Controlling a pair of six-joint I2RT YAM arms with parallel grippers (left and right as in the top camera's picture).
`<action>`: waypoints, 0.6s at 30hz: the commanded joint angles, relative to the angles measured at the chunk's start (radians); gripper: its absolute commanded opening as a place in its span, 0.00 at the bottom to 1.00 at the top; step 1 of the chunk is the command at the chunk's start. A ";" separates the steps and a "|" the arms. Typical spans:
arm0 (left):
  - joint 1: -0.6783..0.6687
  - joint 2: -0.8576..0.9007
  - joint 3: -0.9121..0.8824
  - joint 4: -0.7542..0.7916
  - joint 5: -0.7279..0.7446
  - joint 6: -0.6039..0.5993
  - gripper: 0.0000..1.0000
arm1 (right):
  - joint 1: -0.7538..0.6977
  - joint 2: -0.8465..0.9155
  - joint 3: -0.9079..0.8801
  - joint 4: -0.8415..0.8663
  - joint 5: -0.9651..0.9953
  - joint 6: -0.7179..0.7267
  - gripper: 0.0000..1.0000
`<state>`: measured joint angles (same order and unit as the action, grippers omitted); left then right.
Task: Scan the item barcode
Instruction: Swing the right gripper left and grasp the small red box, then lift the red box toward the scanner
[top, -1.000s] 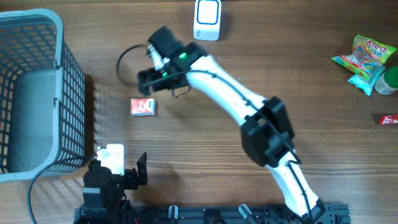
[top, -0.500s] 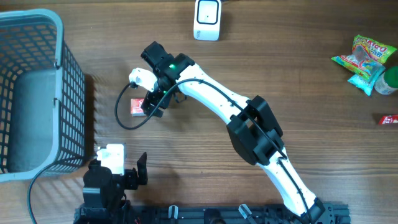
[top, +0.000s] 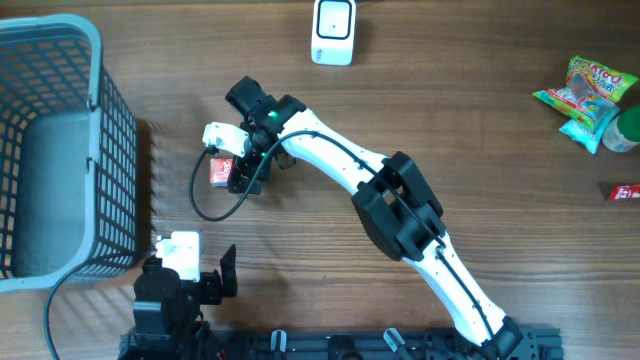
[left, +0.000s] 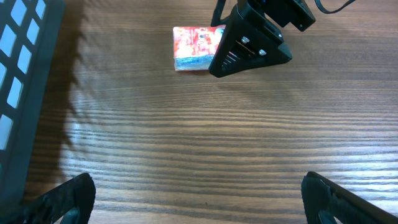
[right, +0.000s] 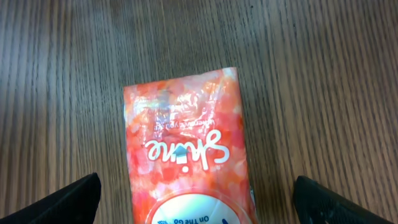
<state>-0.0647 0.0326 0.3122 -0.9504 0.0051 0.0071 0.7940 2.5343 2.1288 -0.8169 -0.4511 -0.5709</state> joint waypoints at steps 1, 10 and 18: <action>-0.002 -0.004 -0.002 0.002 -0.003 0.015 1.00 | 0.005 0.066 -0.008 -0.032 0.113 0.049 0.88; -0.002 -0.004 -0.002 0.002 -0.003 0.015 1.00 | -0.070 0.010 -0.008 -0.248 0.302 0.167 0.52; -0.002 -0.004 -0.002 0.002 -0.003 0.015 1.00 | -0.208 -0.161 -0.008 -0.429 0.433 0.339 0.77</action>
<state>-0.0647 0.0326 0.3122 -0.9501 0.0051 0.0071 0.6346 2.4733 2.1300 -1.2228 -0.0883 -0.3222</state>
